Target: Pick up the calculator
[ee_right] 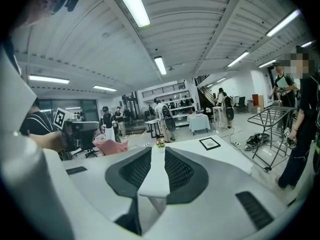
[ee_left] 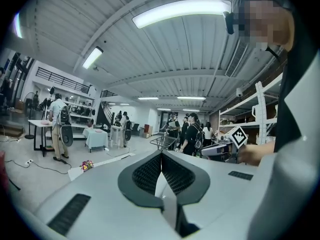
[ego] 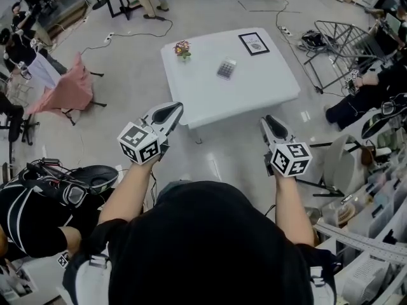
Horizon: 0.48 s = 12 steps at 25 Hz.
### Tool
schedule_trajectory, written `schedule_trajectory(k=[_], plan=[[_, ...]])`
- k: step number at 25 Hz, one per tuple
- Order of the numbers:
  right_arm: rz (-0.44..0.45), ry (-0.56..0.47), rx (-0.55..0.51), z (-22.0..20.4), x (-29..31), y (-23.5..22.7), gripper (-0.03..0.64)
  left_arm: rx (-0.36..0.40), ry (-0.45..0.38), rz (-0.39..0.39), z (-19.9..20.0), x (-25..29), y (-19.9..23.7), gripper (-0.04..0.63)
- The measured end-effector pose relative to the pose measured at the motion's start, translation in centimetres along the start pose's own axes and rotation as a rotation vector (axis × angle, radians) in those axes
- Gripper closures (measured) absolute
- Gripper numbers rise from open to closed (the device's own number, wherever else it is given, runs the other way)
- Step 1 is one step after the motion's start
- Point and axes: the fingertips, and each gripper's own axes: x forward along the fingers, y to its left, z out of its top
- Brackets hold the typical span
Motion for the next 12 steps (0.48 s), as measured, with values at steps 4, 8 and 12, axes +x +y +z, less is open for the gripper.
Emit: schedule_trajectory(k=[4, 8, 12], plan=[[0.018, 0.01, -0.004, -0.2, 0.8, 0.5, 0.492, -0.021, 0.012, 0.009, -0.8, -0.2, 0.9, 0.576], [0.051, -0.004, 0.04, -0.2, 2.1, 0.5, 0.462, -0.039, 0.024, -0.006, -1.5, 0.8, 2.0, 0.575], [0.044, 0.002, 0.039, -0.4, 3.6, 0.1, 0.439, -0.06, 0.037, -0.021, -2.7, 2.1, 3.7, 0.575]])
